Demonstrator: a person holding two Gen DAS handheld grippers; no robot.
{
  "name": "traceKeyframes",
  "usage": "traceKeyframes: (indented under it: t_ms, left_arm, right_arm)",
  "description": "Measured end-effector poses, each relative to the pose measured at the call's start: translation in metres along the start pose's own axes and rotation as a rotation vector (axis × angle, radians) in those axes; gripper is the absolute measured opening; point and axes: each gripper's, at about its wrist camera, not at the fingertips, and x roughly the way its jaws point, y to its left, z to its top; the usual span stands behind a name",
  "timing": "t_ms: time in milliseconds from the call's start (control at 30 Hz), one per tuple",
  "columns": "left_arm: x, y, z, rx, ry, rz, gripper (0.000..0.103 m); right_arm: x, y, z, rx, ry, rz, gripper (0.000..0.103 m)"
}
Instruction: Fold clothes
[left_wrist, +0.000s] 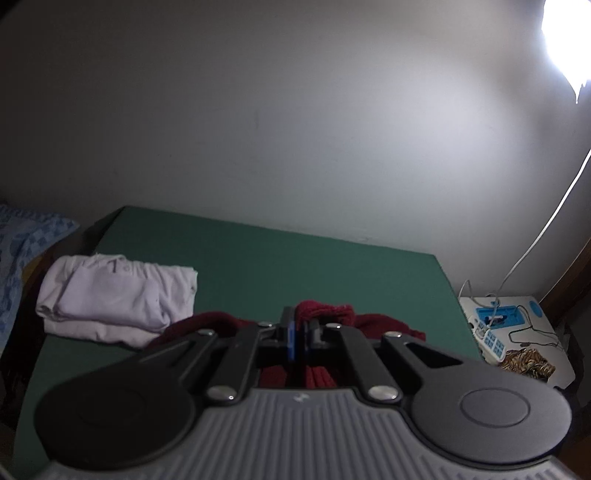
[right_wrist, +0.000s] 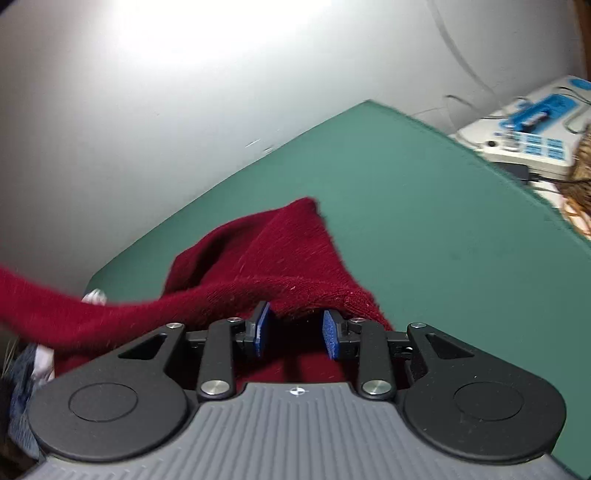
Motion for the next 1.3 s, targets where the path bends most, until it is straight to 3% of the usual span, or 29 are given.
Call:
traceKeyframes:
  t_ms: [100, 167, 267, 367, 467, 600, 800, 967, 1067, 1233, 1300]
  left_arm:
    - [0.016, 0.017, -0.016, -0.028, 0.067, 0.016, 0.001]
    - [0.019, 0.028, -0.025, -0.048, 0.098, 0.011, 0.001]
    - [0.023, 0.045, -0.033, -0.085, 0.163, -0.020, 0.002]
    - [0.027, 0.061, -0.045, -0.135, 0.204, -0.022, 0.001]
    - [0.029, 0.074, -0.057, -0.172, 0.231, 0.010, 0.002]
    - [0.047, 0.102, -0.067, -0.267, 0.282, 0.040, 0.001]
    - [0.031, 0.098, -0.035, -0.298, 0.205, -0.059, 0.001]
    - [0.021, 0.082, 0.006, -0.279, 0.142, -0.136, 0.001]
    - [0.021, 0.077, 0.020, -0.284, 0.143, -0.178, 0.001]
    - [0.012, 0.083, 0.021, -0.294, 0.108, -0.224, 0.002]
    - [0.017, 0.089, 0.016, -0.285, 0.111, -0.179, 0.002]
  right_arm:
    - [-0.008, -0.011, 0.003, 0.038, 0.053, 0.036, 0.035]
    - [-0.010, -0.010, 0.001, -0.006, 0.117, 0.068, 0.038]
    - [-0.010, -0.004, -0.006, -0.062, 0.185, 0.200, 0.039]
    - [-0.005, 0.000, -0.008, -0.022, 0.210, 0.299, 0.046]
    - [0.003, 0.002, -0.011, 0.041, 0.203, 0.255, 0.048]
    - [0.009, 0.005, -0.013, 0.053, 0.224, 0.216, 0.032]
    - [0.007, 0.005, -0.006, 0.007, 0.164, 0.146, 0.039]
    - [0.003, -0.011, 0.001, 0.097, 0.144, 0.163, 0.040]
    - [-0.003, -0.018, 0.006, 0.132, 0.160, 0.188, 0.005]
    - [-0.012, -0.030, 0.015, 0.190, 0.186, 0.228, 0.006]
    - [-0.016, -0.035, 0.018, 0.213, 0.197, 0.244, 0.021]
